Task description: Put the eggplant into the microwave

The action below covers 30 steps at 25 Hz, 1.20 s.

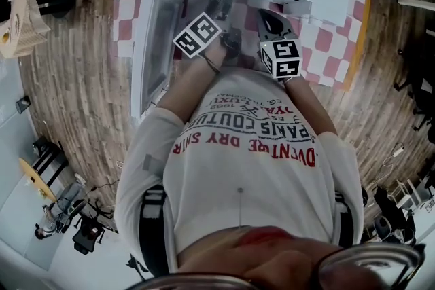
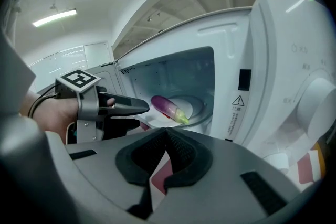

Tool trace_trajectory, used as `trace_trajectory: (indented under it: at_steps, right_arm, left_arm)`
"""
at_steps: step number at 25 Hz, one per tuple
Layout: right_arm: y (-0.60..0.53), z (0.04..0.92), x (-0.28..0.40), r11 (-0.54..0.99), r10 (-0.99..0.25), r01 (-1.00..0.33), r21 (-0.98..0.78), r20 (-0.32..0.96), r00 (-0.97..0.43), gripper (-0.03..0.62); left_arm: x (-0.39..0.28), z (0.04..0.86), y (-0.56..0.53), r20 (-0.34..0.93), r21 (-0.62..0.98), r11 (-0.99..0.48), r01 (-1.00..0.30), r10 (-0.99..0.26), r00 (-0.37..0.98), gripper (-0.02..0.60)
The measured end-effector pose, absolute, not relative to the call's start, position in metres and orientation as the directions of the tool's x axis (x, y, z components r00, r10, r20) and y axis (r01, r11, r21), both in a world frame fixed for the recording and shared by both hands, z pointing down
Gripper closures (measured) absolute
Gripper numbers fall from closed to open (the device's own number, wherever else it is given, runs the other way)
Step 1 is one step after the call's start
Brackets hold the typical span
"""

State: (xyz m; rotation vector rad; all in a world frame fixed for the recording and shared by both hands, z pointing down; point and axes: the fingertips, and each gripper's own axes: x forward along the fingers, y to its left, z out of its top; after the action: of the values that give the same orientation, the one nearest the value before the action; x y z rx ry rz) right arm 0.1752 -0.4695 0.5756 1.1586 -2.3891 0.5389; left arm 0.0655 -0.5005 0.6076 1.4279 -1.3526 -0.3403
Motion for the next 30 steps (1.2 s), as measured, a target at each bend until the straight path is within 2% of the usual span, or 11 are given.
trace_trajectory:
  at_steps: [3, 4, 6, 7, 13, 20, 30]
  right_arm:
    - [-0.464, 0.571, 0.173, 0.583, -0.639, -0.798, -0.154, 0.520, -0.567, 0.579]
    - [-0.462, 0.569, 0.172, 0.587, -0.640, -0.795, -0.152, 0.515, -0.570, 0.579]
    - [-0.457, 0.565, 0.171, 0.591, -0.642, -0.793, -0.149, 0.507, -0.575, 0.579]
    - [-0.455, 0.563, 0.170, 0.593, -0.645, -0.792, -0.148, 0.502, -0.577, 0.579]
    - [-0.447, 0.546, 0.170, 0.595, -0.675, -0.794, -0.122, 0.461, -0.576, 0.579]
    - [-0.436, 0.518, 0.173, 0.583, -0.750, -0.812, -0.016, 0.373, -0.546, 0.579]
    - [-0.421, 0.505, 0.163, 0.653, -0.712, -0.758, 0.003, 0.344, -0.612, 0.579]
  left_arm:
    - [0.058, 0.601, -0.488, 0.449, 0.763, 0.194, -0.617, -0.846, 0.288, 0.303]
    - [0.055, 0.599, -0.483, 0.452, 0.752, 0.192, -0.630, -0.846, 0.281, 0.363]
    - [0.052, 0.593, -0.475, 0.456, 0.719, 0.175, -0.673, -0.849, 0.267, 0.524]
    - [0.052, 0.587, -0.472, 0.449, 0.696, 0.149, -0.703, -0.853, 0.264, 0.537]
    - [0.063, 0.538, -0.461, 0.360, 0.407, -0.115, -0.906, -0.892, 0.275, 0.543]
    - [0.085, 0.488, -0.450, 0.229, 0.162, -0.306, -0.938, -0.913, 0.337, 0.543]
    - [0.089, 0.482, -0.446, 0.220, 0.153, -0.317, -0.936, -0.913, 0.345, 0.543]
